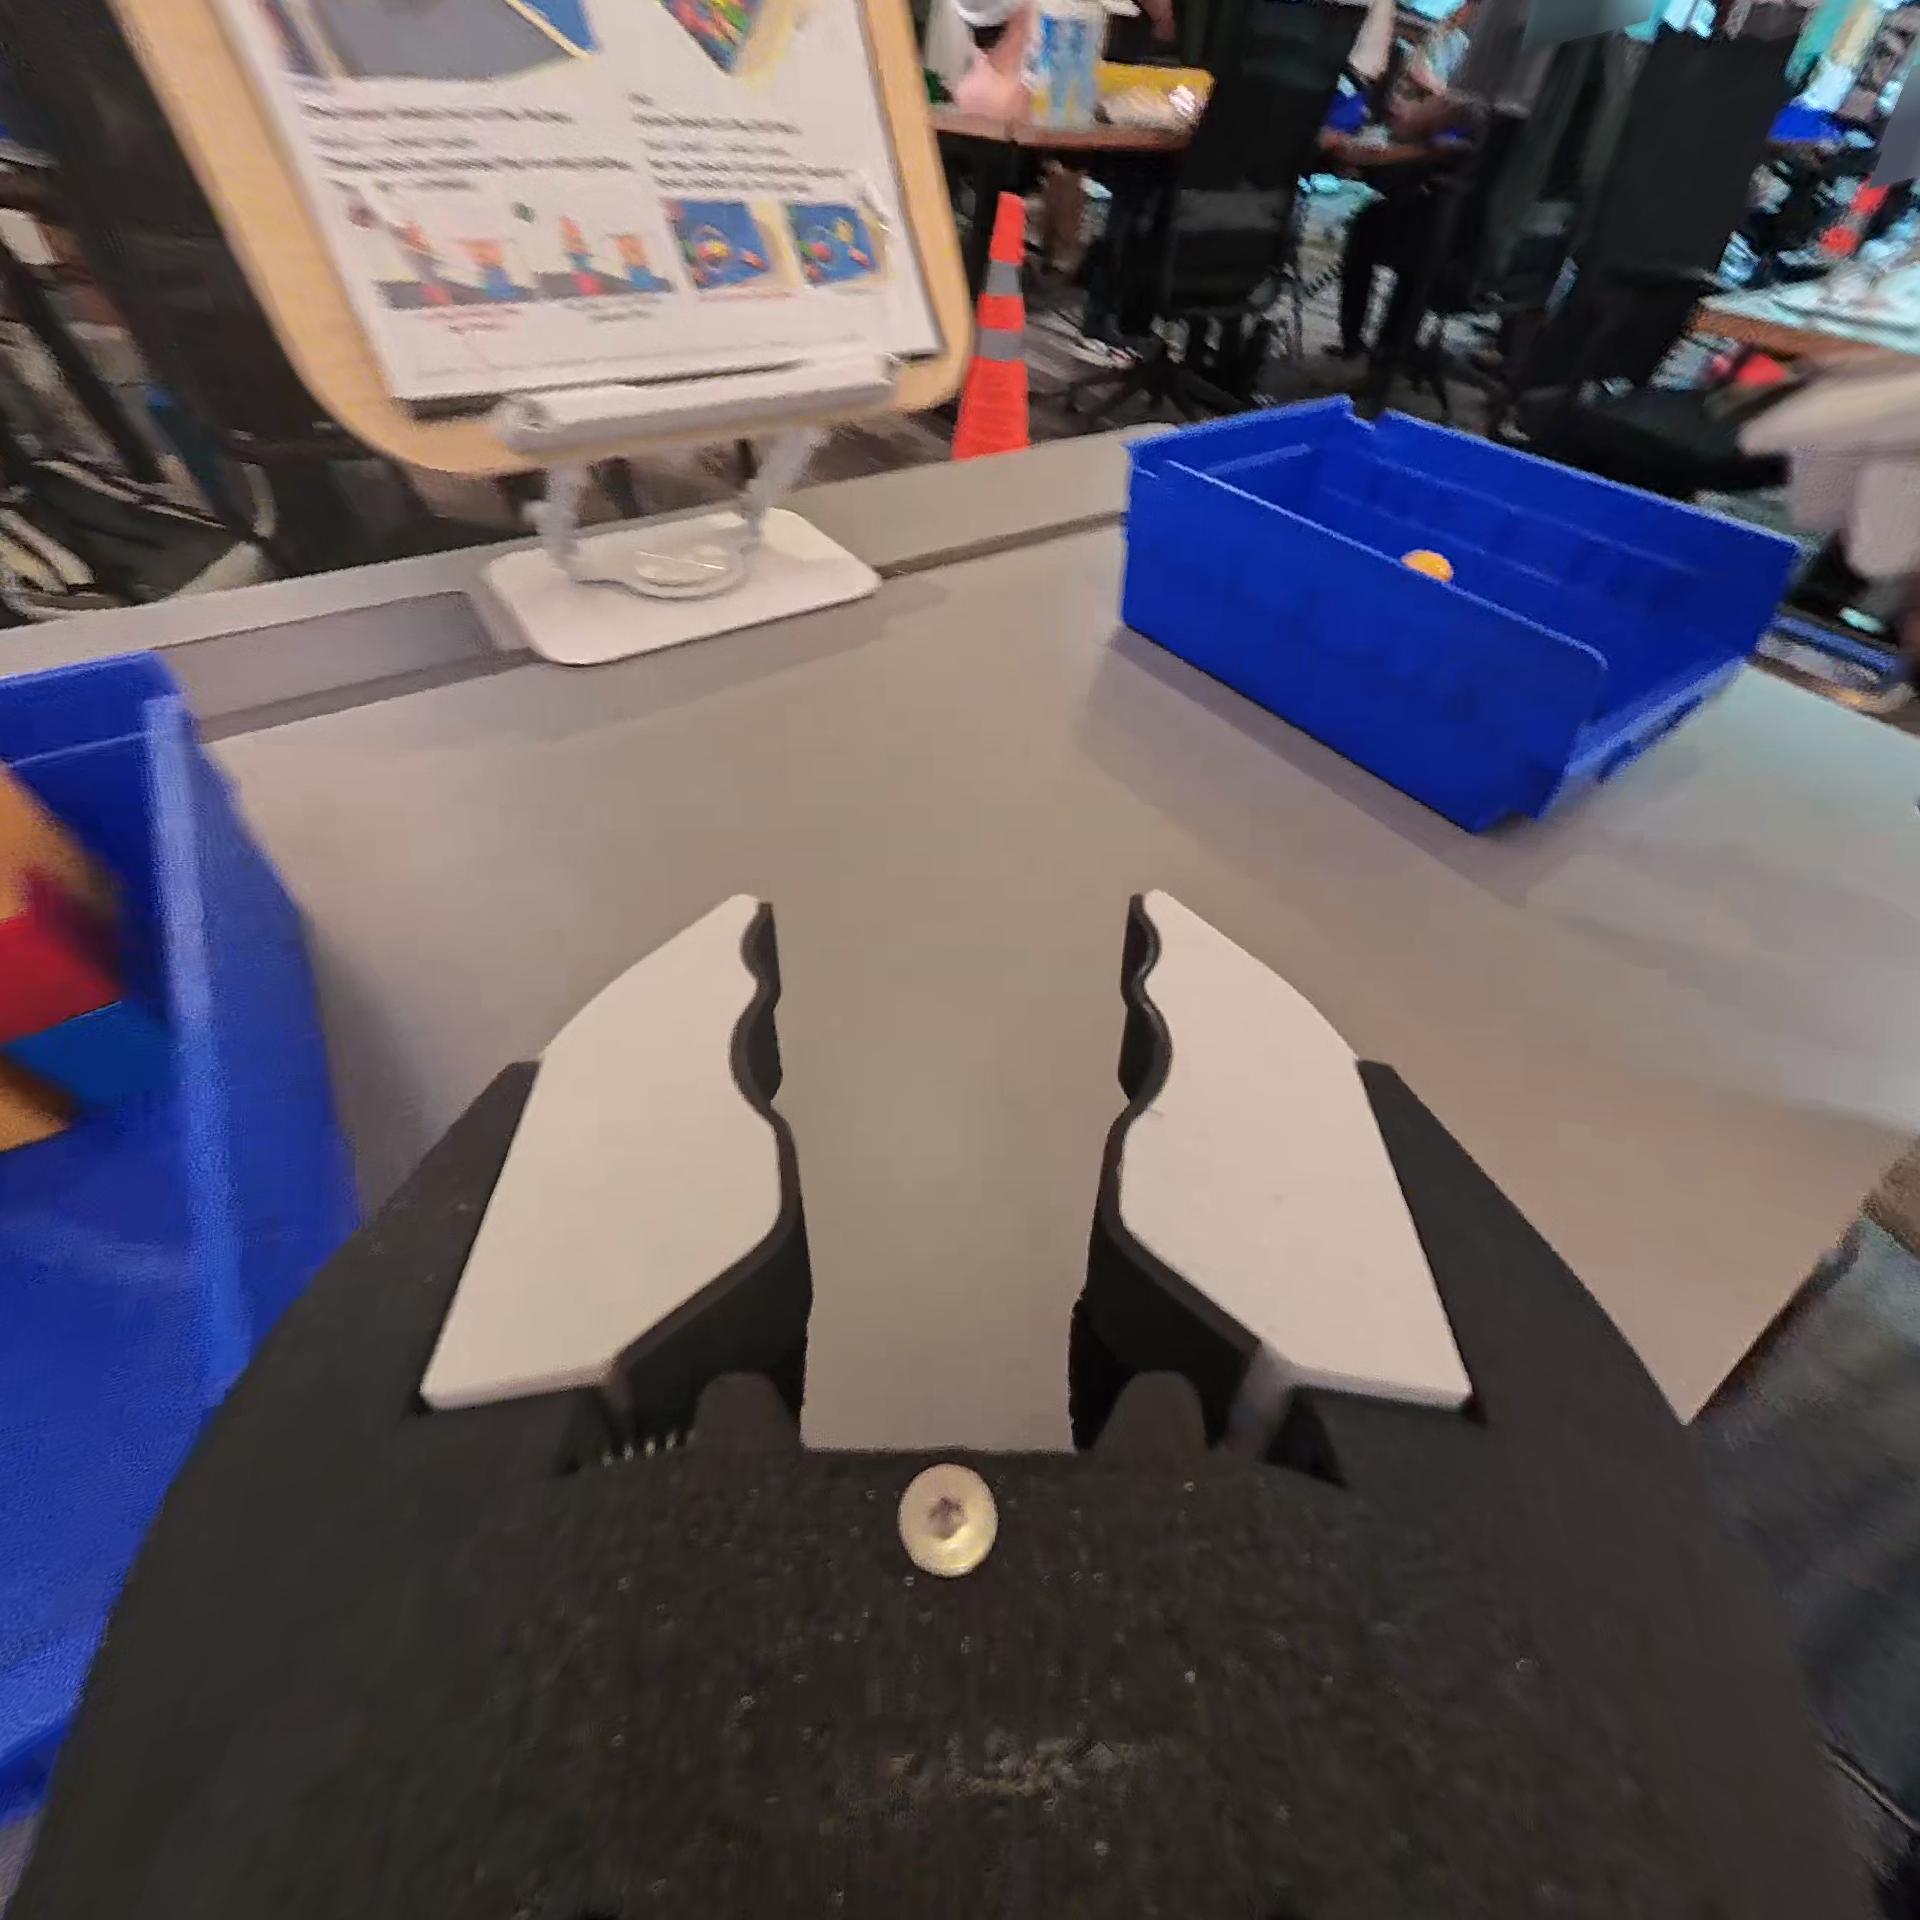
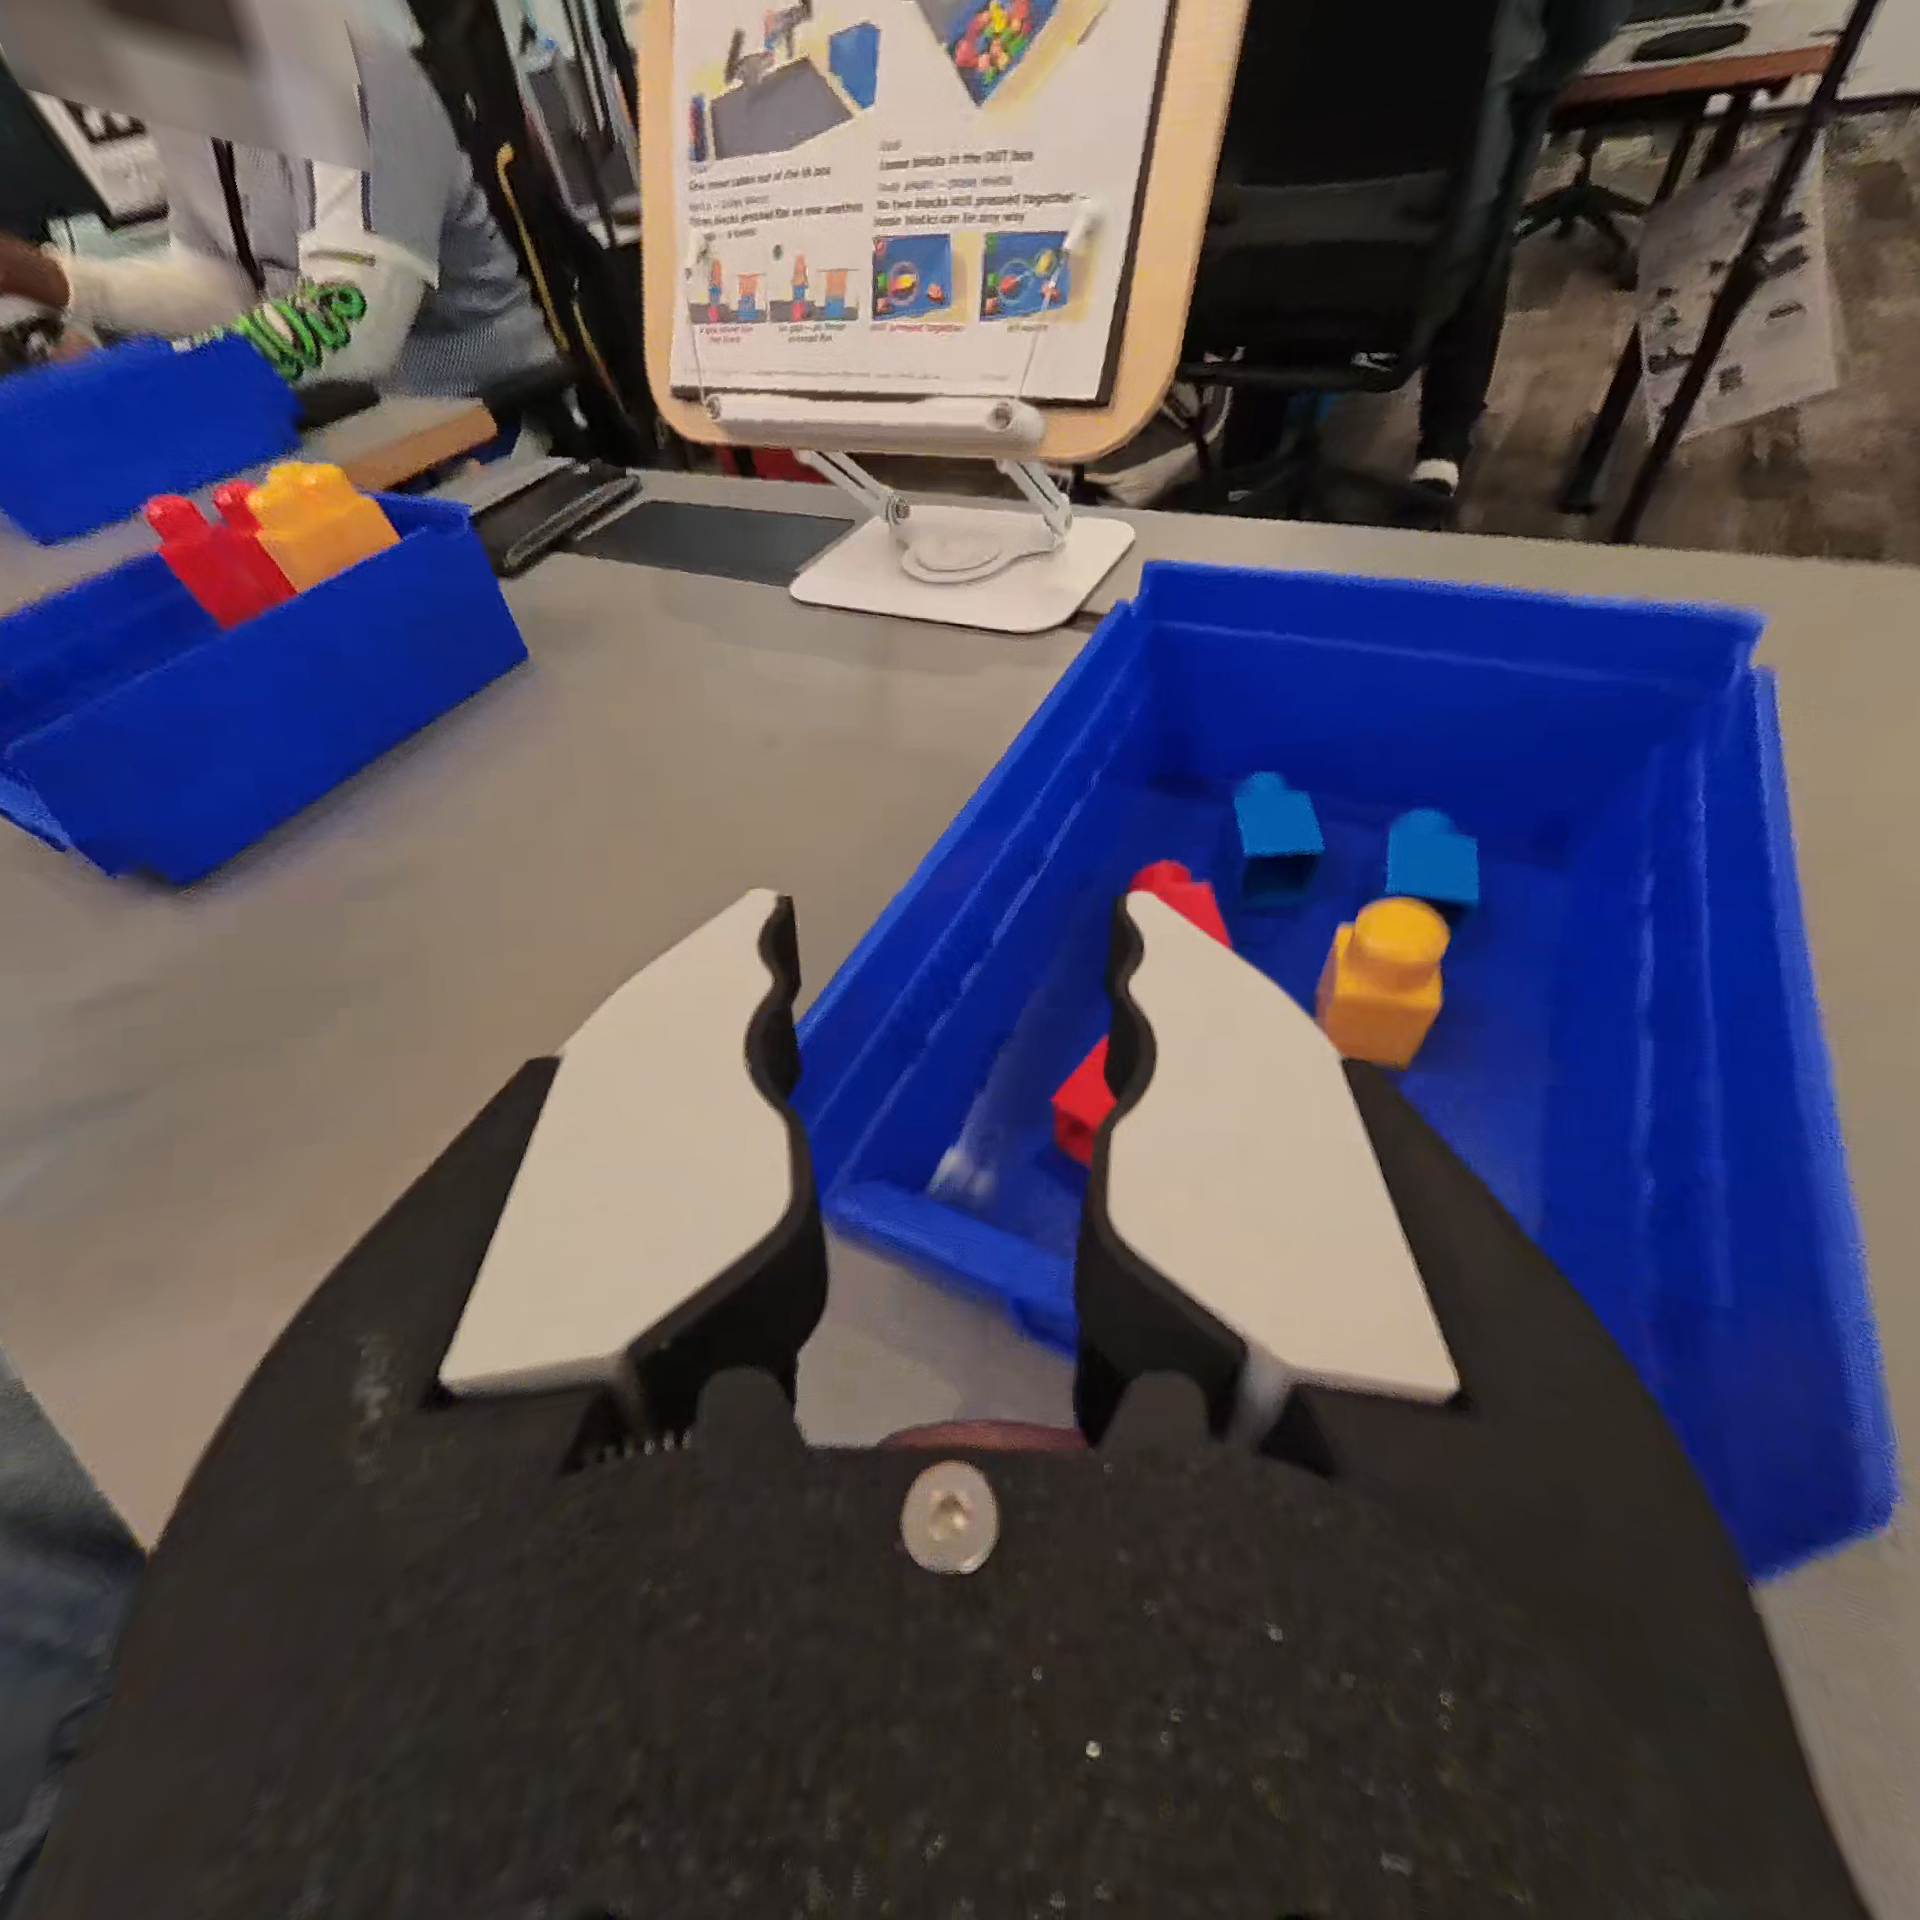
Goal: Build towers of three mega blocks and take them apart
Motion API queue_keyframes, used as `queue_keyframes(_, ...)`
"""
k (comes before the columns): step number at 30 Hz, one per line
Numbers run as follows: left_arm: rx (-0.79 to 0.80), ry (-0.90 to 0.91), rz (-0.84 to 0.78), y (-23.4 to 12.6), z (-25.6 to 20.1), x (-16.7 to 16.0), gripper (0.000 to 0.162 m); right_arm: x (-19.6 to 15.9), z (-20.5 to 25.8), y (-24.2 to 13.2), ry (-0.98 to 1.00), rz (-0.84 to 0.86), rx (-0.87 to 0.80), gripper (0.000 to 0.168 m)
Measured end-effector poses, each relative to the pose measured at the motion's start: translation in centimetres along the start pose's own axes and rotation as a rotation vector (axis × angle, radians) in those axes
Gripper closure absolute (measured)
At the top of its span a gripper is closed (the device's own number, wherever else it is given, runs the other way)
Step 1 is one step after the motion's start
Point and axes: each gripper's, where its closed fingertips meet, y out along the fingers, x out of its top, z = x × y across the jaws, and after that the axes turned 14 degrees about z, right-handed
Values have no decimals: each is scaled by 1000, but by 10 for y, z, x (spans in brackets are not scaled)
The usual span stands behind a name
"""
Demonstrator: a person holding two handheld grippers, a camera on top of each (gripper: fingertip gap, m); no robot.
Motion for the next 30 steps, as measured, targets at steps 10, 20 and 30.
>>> queue_keyframes(10, 257, -245, -6, -65, 87, -58, 103, -80, 2, -29, 120, -116, -200, 114)
queue_keyframes(20, 229, -227, 51, -57, 95, -72, 105, -89, 13, -11, -5, -60, -208, 117)
queue_keyframes(30, 424, -276, 159, -57, 191, -54, 86, -92, 26, 0, -23, -46, -124, 119)
